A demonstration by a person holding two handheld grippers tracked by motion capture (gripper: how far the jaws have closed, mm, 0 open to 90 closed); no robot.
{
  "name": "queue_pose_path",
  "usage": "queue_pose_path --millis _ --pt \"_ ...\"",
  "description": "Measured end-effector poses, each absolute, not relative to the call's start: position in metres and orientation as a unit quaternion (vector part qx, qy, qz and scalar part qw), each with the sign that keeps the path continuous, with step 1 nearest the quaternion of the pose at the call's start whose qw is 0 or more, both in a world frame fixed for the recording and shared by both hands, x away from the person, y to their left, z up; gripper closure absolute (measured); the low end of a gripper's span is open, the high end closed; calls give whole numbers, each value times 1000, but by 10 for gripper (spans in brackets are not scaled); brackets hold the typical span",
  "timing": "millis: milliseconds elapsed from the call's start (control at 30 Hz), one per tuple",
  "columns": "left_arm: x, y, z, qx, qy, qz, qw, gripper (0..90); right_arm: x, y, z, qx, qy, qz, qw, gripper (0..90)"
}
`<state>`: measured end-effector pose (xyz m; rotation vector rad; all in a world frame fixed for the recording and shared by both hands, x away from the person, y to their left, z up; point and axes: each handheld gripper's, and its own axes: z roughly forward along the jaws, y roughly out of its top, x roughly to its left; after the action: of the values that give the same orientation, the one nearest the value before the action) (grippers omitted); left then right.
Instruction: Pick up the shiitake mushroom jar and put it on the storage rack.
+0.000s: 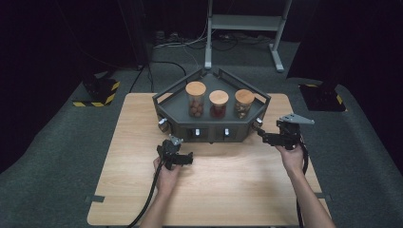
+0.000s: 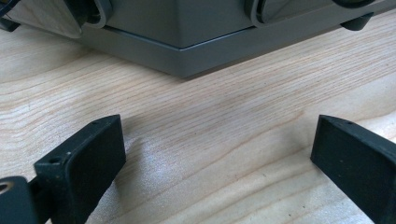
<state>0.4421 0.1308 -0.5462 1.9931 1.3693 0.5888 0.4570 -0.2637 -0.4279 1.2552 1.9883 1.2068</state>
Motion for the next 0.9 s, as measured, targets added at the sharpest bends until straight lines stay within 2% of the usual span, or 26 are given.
queue_pose_path --millis 900 --pt "442 131 -546 759 521 225 320 31 456 -254 -466 473 743 404 247 102"
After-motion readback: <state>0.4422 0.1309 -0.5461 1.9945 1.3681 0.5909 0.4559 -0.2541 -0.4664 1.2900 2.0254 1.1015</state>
